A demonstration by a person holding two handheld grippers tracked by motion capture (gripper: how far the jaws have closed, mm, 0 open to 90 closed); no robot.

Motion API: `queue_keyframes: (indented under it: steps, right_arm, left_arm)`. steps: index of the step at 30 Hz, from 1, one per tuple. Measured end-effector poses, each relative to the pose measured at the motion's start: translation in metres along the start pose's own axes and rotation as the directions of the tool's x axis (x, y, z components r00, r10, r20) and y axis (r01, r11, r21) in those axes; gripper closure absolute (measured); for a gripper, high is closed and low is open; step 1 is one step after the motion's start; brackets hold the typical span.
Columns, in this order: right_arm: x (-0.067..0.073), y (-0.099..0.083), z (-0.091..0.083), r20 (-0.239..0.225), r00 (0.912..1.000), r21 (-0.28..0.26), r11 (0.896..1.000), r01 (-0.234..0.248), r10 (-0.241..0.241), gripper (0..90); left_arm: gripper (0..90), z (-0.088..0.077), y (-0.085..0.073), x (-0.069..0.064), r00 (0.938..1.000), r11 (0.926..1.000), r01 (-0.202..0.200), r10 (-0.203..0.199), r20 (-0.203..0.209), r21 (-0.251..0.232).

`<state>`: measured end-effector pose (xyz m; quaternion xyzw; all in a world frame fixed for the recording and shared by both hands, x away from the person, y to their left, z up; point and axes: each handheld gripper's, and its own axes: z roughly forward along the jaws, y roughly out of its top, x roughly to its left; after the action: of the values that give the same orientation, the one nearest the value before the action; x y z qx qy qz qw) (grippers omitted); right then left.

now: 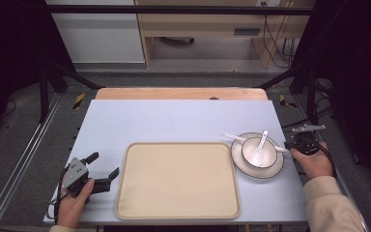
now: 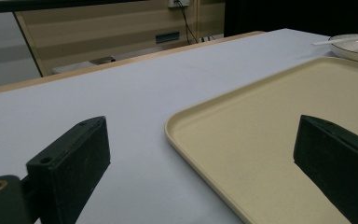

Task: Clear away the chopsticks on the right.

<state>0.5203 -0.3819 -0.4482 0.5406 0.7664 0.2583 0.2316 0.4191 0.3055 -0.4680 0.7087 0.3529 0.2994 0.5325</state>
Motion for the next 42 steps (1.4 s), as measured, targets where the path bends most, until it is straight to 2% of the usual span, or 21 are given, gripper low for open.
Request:
queue_keyframes:
  steps: [5, 7, 9, 11, 16, 19, 21, 24, 29, 35, 39, 42]
  right_arm:
    - [0.003, -0.011, -0.013, -0.014, 0.9999, -0.037, 0.999, -0.007, 0.006, 86.4]
    - [0.003, -0.012, -0.019, -0.007, 1.0, -0.101, 0.995, 0.0, -0.001, 83.2]
    - [0.007, -0.011, -0.025, -0.027, 0.9979, -0.153, 0.987, 0.054, -0.058, 80.4]
    - [0.011, -0.012, -0.028, -0.056, 0.9924, -0.164, 0.981, 0.099, -0.11, 77.7]
    - [0.014, -0.01, -0.024, -0.073, 0.9852, -0.146, 0.979, 0.143, -0.155, 75.6]
    - [0.013, -0.009, -0.02, -0.088, 0.984, -0.121, 0.982, 0.144, -0.155, 75.1]
    - [0.013, -0.009, -0.018, -0.097, 0.9819, -0.125, 0.981, 0.151, -0.163, 75.2]
    - [0.012, -0.009, -0.017, -0.106, 0.9828, -0.112, 0.984, 0.139, -0.151, 75.4]
    - [0.012, -0.009, -0.011, -0.105, 0.9816, -0.097, 0.984, 0.149, -0.159, 74.8]
    - [0.011, -0.01, -0.01, -0.117, 0.9804, -0.097, 0.984, 0.148, -0.159, 83.3]
    - [0.011, -0.011, -0.01, -0.125, 0.9788, -0.099, 0.984, 0.15, -0.162, 83.9]
    - [0.011, -0.011, -0.013, -0.107, 0.9841, -0.117, 0.985, 0.13, -0.142, 84.0]
  left_arm:
    - [3.4, 0.001, 0.0, -0.001, 1.0, 1.0, 0.0, 0.0, 0.004, 0.006]
    - [3.5, 0.001, -0.001, -0.001, 1.0, 1.0, 0.0, 0.0, 0.004, 0.007]
    - [3.5, 0.001, -0.001, 0.0, 1.0, 1.0, 0.001, -0.001, 0.003, 0.006]
    - [3.5, 0.001, -0.001, 0.0, 1.0, 1.0, 0.002, -0.002, 0.004, 0.006]
    - [3.8, 0.001, -0.001, -0.001, 1.0, 1.0, -0.001, 0.001, 0.005, 0.006]
    - [3.9, 0.001, -0.001, 0.0, 1.0, 1.0, 0.001, -0.001, 0.006, 0.007]
    - [3.9, 0.001, -0.001, 0.0, 1.0, 1.0, 0.003, -0.003, 0.005, 0.009]
    - [4.0, 0.001, -0.001, 0.0, 1.0, 0.9999, 0.002, -0.002, 0.006, 0.012]
    - [4.1, 0.001, -0.001, -0.001, 1.0, 0.9999, -0.004, 0.003, 0.009, 0.013]
    - [4.3, 0.002, -0.001, 0.0, 1.0, 0.9998, -0.001, 0.001, 0.009, 0.018]
    - [4.4, 0.002, -0.001, -0.001, 1.0, 0.9998, -0.003, 0.003, 0.009, 0.019]
    - [4.3, 0.001, -0.001, 0.0, 1.0, 0.9998, -0.001, 0.001, 0.006, 0.018]
